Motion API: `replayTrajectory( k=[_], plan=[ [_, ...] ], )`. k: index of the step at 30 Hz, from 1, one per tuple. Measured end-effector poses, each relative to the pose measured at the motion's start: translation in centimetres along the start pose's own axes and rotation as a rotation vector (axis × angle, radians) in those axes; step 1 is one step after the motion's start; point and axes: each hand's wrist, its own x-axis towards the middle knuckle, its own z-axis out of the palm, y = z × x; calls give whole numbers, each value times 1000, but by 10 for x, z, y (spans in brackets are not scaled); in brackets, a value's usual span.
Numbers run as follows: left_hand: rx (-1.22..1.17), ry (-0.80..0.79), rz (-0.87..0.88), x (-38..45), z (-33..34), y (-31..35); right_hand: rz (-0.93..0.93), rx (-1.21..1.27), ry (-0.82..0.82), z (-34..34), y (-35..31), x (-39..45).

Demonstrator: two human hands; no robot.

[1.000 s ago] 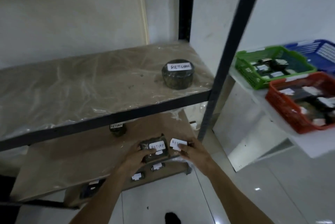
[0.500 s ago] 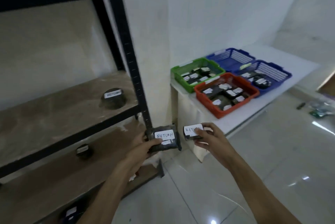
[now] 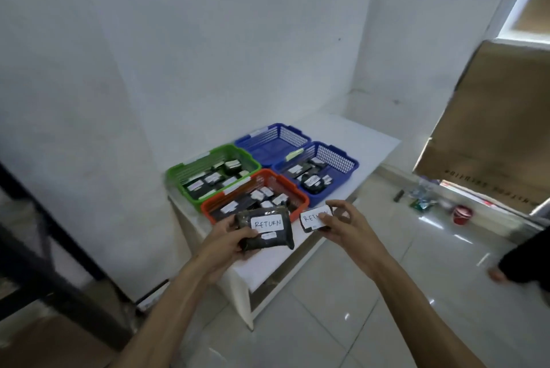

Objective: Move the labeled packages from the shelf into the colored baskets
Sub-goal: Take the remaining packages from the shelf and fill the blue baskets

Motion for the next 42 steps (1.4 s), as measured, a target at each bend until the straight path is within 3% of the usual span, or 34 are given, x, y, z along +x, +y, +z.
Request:
replayTrajectory(
  k=[14,23,32,42],
  plan=[
    [-31,19,-78,262,124,18,142,-28,47,-149,-25,234],
    [113,192,-170,426,182,27,244,-281,47,-228,-30,405],
    [327,342,-268,539,246,4,156,-631,-224,-266,-32,566],
    [385,479,-404,598,308,-29,205,-718,-579,-286,-35,664]
  ],
)
